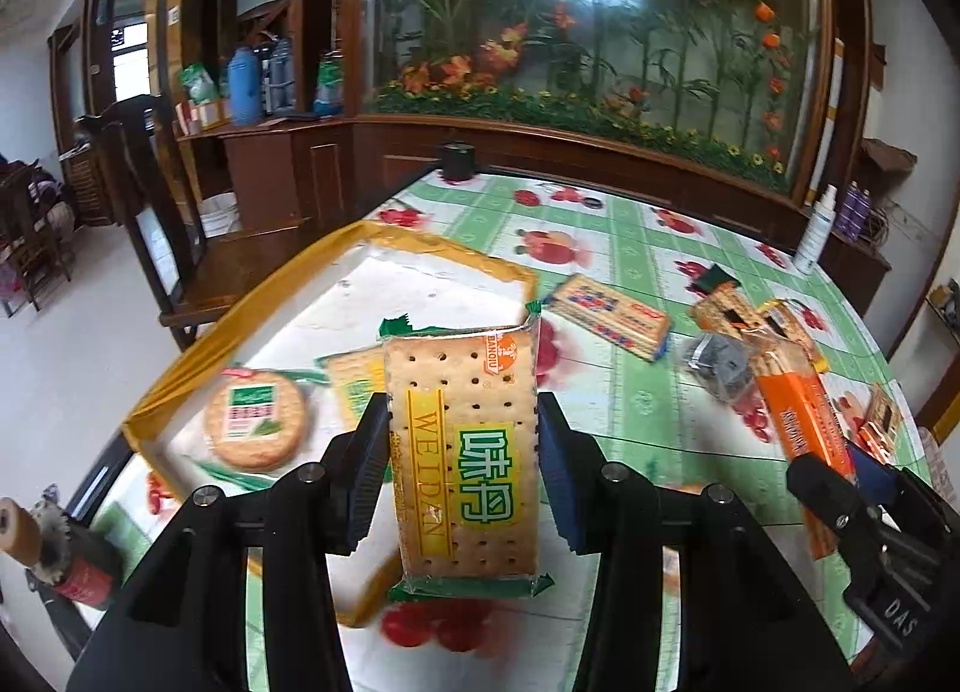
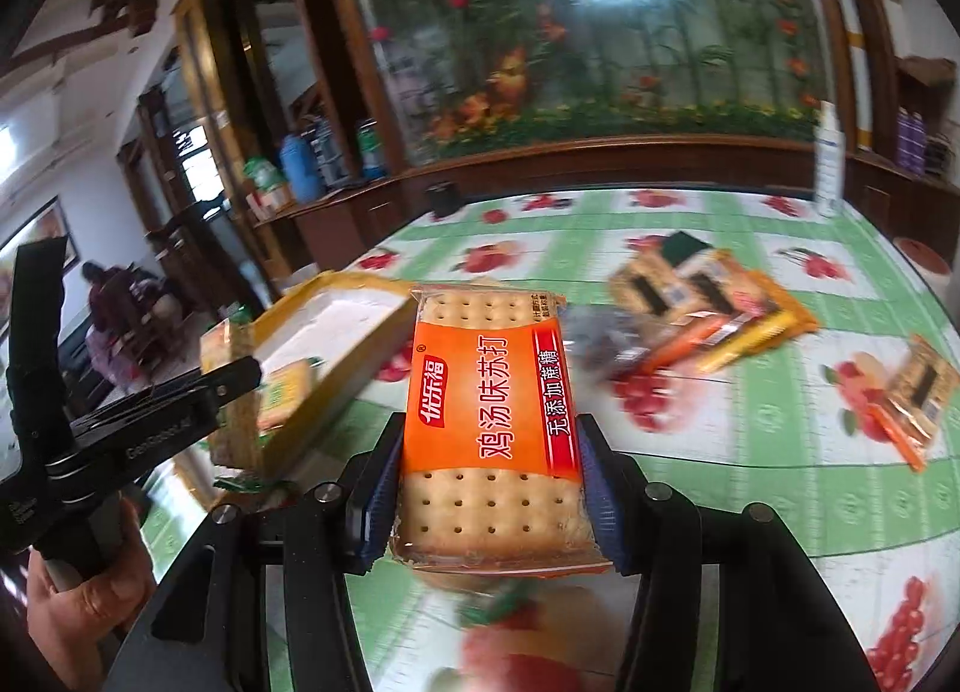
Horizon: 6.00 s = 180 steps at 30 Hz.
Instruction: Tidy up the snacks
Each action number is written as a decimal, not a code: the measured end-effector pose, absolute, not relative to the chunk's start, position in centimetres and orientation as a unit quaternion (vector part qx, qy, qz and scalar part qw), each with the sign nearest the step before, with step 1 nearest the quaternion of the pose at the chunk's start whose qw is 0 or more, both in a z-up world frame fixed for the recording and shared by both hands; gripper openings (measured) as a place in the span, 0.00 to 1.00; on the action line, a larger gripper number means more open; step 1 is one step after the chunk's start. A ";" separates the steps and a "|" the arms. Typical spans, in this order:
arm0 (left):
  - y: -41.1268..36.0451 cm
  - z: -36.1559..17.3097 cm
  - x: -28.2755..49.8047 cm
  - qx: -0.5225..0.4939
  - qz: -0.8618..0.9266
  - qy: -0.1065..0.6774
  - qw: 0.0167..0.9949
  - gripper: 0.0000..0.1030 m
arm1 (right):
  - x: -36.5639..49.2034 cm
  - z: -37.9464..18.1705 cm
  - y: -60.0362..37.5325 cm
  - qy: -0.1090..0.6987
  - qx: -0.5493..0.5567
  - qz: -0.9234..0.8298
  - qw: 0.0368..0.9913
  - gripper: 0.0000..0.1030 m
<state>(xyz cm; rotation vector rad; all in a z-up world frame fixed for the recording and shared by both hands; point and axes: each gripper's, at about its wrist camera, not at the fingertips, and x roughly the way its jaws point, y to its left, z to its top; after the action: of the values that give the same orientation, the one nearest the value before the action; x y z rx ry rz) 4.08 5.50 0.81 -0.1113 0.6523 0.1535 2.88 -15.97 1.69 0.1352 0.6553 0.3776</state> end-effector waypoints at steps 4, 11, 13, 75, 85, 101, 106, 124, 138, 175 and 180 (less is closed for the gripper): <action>7.6 0.9 3.7 -0.062 0.093 0.317 0.942 0.44 | 3.0 1.8 -12.9 0.320 0.051 0.210 0.922 0.53; 11.7 0.2 3.6 -0.080 0.125 0.327 0.933 0.44 | 4.5 2.7 -8.2 0.321 0.041 0.249 0.913 0.53; 13.0 0.0 3.7 -0.087 0.134 0.330 0.930 0.44 | 5.2 2.9 -6.7 0.322 0.036 0.259 0.910 0.53; 14.1 -1.2 8.0 -0.127 0.125 0.365 0.914 0.83 | 12.2 1.3 -3.2 0.358 0.055 0.243 0.900 0.85; 4.7 -1.6 7.5 -0.080 0.020 0.384 0.919 0.83 | 6.1 0.8 -17.2 0.356 0.081 0.140 0.920 0.94; -6.3 -4.0 6.5 0.044 -0.077 0.417 0.905 0.88 | 2.3 -1.6 -30.4 0.368 0.164 0.042 0.914 0.95; -7.8 -4.8 6.3 0.075 -0.087 0.423 0.899 1.00 | 2.0 -1.6 -31.6 0.367 0.170 0.033 0.914 0.95; -8.9 -6.5 7.2 0.105 -0.089 0.433 0.891 1.00 | 6.9 -4.6 -40.1 0.417 0.243 -0.118 0.868 0.95; -8.4 -6.8 7.9 0.078 -0.101 0.449 0.885 1.00 | 14.0 -6.2 -39.4 0.470 0.131 -0.207 0.848 0.98; -7.5 -5.7 7.0 0.048 -0.104 0.428 0.896 0.75 | 4.2 -0.8 -28.5 0.399 0.081 0.011 0.913 0.61; -7.2 -4.8 6.6 0.046 -0.096 0.414 0.904 0.75 | 3.6 -0.1 -27.5 0.389 0.074 0.026 0.918 0.61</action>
<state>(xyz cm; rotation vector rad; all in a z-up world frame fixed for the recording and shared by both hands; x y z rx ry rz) 6.61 -7.15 -4.85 0.0956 0.8547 -0.1976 3.58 -27.47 -0.13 0.1515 0.7992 0.0542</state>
